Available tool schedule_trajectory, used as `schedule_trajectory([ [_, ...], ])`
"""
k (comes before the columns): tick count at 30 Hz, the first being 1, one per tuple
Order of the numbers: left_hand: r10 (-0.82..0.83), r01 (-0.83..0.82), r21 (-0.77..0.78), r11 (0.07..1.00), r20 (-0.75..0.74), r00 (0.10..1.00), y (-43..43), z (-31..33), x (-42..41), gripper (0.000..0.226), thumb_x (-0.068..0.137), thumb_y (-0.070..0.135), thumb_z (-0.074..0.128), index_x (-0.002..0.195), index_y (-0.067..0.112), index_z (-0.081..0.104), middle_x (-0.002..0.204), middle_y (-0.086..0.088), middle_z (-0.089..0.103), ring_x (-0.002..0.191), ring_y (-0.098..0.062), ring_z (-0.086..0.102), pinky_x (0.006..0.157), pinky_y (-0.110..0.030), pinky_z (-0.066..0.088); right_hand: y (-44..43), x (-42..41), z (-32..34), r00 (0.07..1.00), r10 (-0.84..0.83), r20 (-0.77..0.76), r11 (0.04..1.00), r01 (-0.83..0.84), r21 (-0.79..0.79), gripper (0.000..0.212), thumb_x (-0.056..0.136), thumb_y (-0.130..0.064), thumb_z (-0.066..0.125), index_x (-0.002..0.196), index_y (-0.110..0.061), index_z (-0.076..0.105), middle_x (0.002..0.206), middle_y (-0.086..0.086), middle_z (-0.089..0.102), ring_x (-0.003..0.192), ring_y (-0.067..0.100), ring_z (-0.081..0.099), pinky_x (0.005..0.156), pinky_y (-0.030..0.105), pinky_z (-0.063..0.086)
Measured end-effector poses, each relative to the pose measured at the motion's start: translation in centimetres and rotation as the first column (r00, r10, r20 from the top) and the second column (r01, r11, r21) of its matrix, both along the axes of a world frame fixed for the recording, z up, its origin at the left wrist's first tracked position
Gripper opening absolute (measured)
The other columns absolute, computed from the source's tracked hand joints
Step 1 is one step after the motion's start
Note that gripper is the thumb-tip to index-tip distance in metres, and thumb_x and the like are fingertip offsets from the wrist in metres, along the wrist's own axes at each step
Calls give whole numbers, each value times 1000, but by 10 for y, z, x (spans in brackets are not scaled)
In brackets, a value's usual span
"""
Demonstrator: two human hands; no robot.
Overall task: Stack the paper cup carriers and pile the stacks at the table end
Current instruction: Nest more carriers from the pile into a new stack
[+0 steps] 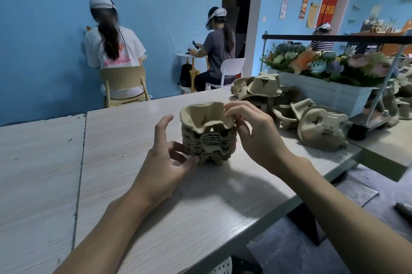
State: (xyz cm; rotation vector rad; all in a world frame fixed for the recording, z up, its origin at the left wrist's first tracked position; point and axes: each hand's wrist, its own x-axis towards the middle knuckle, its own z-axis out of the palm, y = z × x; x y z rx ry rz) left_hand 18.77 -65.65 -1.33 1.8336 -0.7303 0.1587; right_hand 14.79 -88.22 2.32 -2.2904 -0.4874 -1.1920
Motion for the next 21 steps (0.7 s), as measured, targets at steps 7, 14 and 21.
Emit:
schedule_trajectory([
  [7,-32,31,23,999,50,998,2,1,-1,84,84,9,78,142,51,35,90,0,72,80,-14,71,74,-25,57,-4,-13,0,996,-80,-50,996,81,38,40,80,13,49,111,-6,66,113,2,64,93,15,60,84,30,50],
  [14,-58,56,30,998,65,996,-3,3,-8,62,85,11,76,129,46,49,89,2,71,77,-15,68,79,-34,59,-54,-51,-27,940,-327,-95,937,336,98,30,86,6,58,112,-6,66,111,7,60,104,23,57,91,49,51],
  [21,-109,103,59,993,110,988,-13,3,-15,60,86,13,77,126,46,47,88,2,73,76,-14,69,70,-13,48,-105,-86,-38,705,-685,-184,687,709,157,38,88,-16,64,125,-10,55,127,17,46,119,34,41,99,47,34],
])
